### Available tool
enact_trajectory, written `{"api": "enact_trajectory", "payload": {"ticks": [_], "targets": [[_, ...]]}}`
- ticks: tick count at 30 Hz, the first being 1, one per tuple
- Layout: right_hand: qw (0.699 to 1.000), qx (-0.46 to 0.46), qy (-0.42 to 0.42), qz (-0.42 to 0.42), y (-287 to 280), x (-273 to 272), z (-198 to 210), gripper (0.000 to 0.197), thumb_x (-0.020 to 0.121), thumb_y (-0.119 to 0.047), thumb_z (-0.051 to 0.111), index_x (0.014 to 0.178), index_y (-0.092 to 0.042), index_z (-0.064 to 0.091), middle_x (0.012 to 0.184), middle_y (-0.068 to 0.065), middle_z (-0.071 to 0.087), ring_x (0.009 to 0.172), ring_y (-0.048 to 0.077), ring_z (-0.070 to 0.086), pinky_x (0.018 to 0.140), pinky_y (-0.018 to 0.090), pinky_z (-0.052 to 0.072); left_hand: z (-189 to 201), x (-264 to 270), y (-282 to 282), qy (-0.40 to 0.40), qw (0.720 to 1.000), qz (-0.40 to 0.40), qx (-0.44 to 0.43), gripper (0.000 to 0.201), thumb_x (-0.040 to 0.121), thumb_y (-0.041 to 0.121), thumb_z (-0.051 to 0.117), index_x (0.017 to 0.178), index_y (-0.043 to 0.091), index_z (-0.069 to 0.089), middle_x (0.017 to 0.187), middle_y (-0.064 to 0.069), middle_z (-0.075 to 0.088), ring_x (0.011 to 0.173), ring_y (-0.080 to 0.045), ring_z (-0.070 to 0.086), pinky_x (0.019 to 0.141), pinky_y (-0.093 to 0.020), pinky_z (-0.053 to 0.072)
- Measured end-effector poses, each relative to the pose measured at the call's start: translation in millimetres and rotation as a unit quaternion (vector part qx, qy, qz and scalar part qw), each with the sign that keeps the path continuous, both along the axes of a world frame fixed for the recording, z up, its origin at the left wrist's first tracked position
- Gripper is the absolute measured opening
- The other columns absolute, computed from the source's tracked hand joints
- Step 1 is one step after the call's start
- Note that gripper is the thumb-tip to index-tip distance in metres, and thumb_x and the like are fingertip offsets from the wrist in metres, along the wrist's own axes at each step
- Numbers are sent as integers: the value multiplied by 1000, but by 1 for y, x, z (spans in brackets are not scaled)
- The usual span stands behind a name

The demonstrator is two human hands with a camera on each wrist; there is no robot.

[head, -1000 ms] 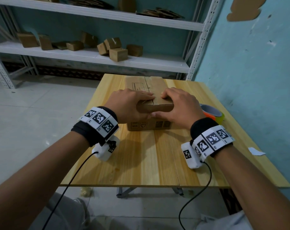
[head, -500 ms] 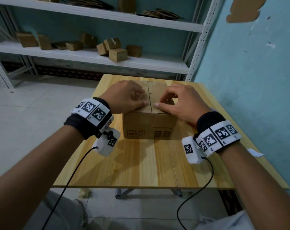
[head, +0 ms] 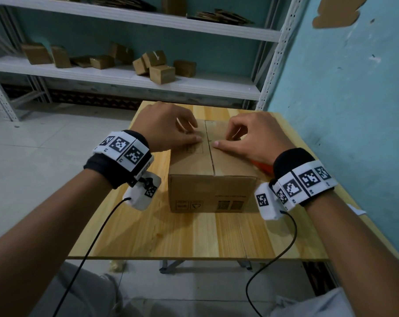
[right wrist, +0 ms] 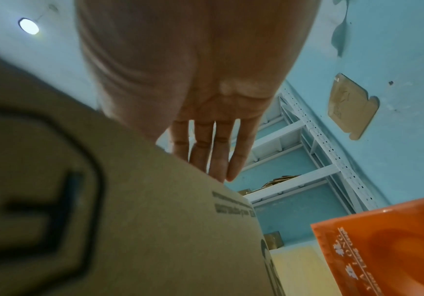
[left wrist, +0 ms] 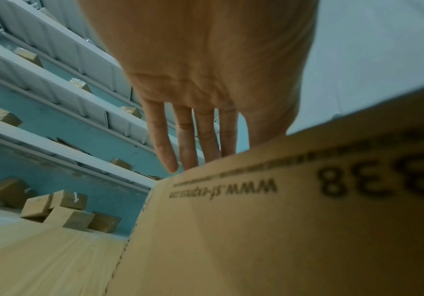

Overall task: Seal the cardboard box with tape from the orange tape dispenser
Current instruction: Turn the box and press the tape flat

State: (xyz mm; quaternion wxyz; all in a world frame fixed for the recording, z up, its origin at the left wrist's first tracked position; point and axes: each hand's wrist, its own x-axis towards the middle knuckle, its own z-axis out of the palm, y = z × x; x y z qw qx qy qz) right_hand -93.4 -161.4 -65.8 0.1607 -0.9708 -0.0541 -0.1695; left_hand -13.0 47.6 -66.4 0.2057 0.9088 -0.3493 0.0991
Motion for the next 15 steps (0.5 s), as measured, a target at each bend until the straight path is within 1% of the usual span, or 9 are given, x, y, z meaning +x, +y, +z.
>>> {"api": "enact_trajectory", "payload": {"ticks": [2, 4, 5, 6, 8, 10, 11, 13, 15], "targets": [[1000, 12, 5, 12, 0, 1, -3, 35, 78, -55, 74, 86, -22, 68, 90, -7, 65, 85, 8, 59, 81, 37, 56, -3, 1, -2, 1, 1000, -6, -9, 36, 79, 53, 67, 107, 31, 66, 90, 17, 63, 83, -2, 60, 80, -34, 53], [999, 13, 26, 12, -3, 3, -6, 45, 79, -57, 71, 108, -23, 67, 109, -6, 62, 101, 11, 57, 93, 35, 51, -8, 2, -4, 17, 1000, -14, 4, 44, 83, 50, 64, 122, 29, 59, 110, 4, 61, 100, -11, 54, 88, -32, 46], [999, 13, 44, 6, -5, 3, -7, 55, 80, -59, 70, 123, -25, 63, 124, -4, 58, 114, 13, 52, 101, 31, 43, -10, 3, -4, 33, 999, -11, 18, 51, 85, 50, 61, 130, 27, 53, 124, -2, 55, 113, -16, 48, 94, -32, 41], [998, 15, 65, -2, -6, 3, -7, 66, 81, -61, 68, 136, -26, 55, 140, -3, 51, 128, 14, 45, 106, 27, 33, -11, 4, -4, 53, 998, -6, 31, 58, 87, 51, 59, 138, 25, 46, 137, -5, 47, 124, -20, 42, 100, -34, 36], [993, 17, 114, -9, -8, 3, -6, 81, 83, -63, 65, 150, -26, 38, 159, -4, 29, 144, 15, 26, 109, 28, 20, -13, 3, -4, 99, 994, 2, 47, 68, 89, 53, 54, 145, 21, 36, 150, -5, 35, 135, -22, 34, 107, -35, 30], [987, 24, 159, -6, -10, 3, -6, 89, 84, -64, 62, 156, -25, 26, 164, -5, 17, 148, 16, 18, 115, 33, 18, -13, 3, -4, 124, 991, -1, 48, 71, 88, 55, 53, 147, 19, 34, 151, -4, 35, 135, -22, 34, 106, -33, 30], [984, 32, 174, -3, -10, 3, -6, 91, 84, -64, 62, 156, -24, 23, 164, -4, 17, 148, 17, 20, 116, 34, 20, -13, 5, -3, 124, 991, -2, 47, 72, 87, 56, 54, 146, 19, 34, 149, -4, 37, 134, -21, 36, 104, -33, 31], [983, 45, 180, -1, -12, 6, -7, 93, 82, -65, 63, 155, -21, 26, 158, -2, 27, 141, 19, 32, 114, 36, 30, -13, 7, -4, 116, 992, 1, 47, 73, 85, 58, 56, 145, 21, 36, 145, -4, 40, 129, -21, 39, 98, -32, 33], [986, 34, 161, -5, -12, 8, -10, 92, 79, -67, 64, 151, -20, 34, 150, -2, 36, 133, 17, 38, 109, 36, 36, -14, 8, -6, 103, 993, 4, 48, 71, 84, 60, 56, 142, 22, 41, 139, -4, 43, 123, -20, 41, 94, -32, 35]]}}
